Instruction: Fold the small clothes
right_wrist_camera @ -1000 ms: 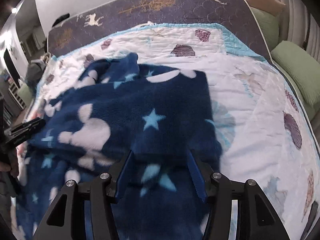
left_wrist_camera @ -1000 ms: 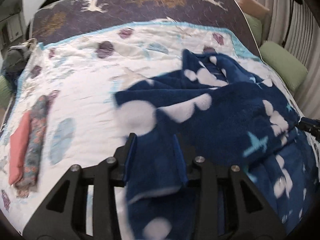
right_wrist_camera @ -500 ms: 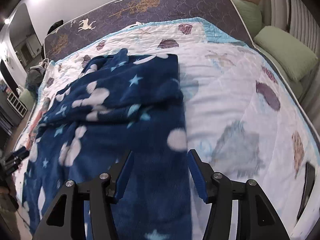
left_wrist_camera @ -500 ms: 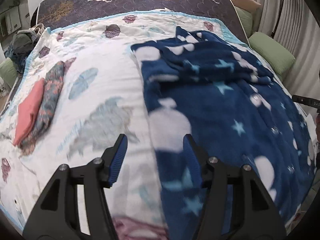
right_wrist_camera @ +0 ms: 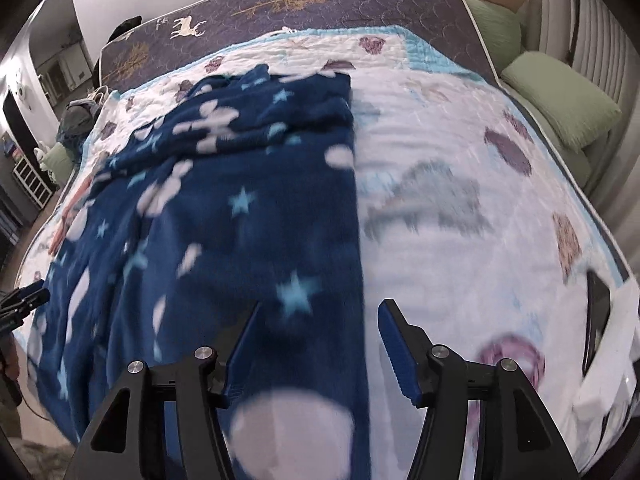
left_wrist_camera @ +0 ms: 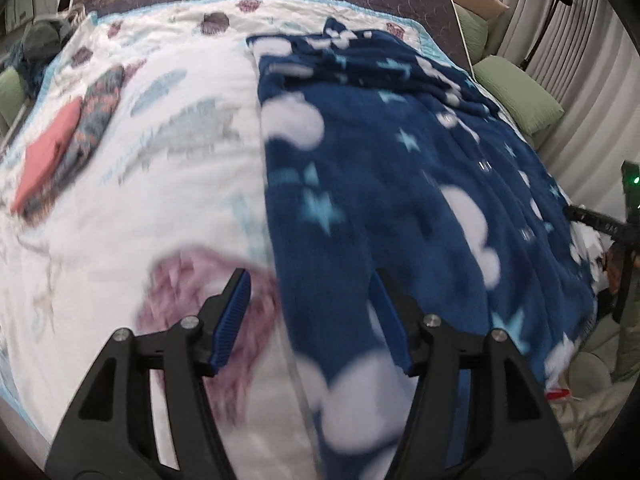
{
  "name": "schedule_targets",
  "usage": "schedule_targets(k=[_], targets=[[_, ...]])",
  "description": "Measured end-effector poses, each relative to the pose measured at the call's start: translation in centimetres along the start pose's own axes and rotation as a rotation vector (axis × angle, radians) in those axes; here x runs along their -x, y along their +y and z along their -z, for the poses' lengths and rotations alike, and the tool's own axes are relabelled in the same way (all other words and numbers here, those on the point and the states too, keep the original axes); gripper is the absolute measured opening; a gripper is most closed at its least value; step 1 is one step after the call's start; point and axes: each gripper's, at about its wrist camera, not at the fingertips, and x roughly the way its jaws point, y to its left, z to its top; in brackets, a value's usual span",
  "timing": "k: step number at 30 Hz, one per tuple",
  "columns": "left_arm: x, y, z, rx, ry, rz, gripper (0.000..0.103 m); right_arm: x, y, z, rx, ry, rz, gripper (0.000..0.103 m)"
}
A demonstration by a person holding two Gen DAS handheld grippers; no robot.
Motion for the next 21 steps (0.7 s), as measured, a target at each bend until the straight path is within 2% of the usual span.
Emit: schedule_targets(k=[3, 6, 9, 14, 16, 18, 21], targets=[[0.7, 0.0, 1.9, 0.042, 0.018, 0.034, 0.063, 0.7, -1.2, 2.8, -0.023, 0.03, -0.001, 0.062], [1.4, -0.5, 3.3, 0.063, 0.032, 0.06, 0.063, 1.7, -2.5, 4.6, -0.082, 0.033, -0.047, 0.064], [2.1, -1.2, 4.5, 0.05, 0.031, 0.057, 0.063, 2.7, -3.4, 6.1, -0.132, 0.029, -0.076, 0.065], [3.2, -1.6, 6.2, 0.07, 0.036, 0.036, 0.063, 4.3, -3.7, 8.6, -0.136, 0.028, -0.086, 0.065], [4.0, -2.4, 6.4, 0.062, 0.016, -0.001, 0.063, 4.9, -3.5, 9.4, -0.133, 0.027, -0.073, 0.065], [5.1, -3.7, 6.3, 0.029, -0.019, -0.007, 0.063, 5.8, -2.9, 9.9, -0.117, 0.005, -0.059, 0.065], [6.8, -7.2, 5.8, -0.055, -0.086, 0.073, 0.063, 7.6, -0.6, 9.9, -0.063, -0.056, -0.105, 0.065]])
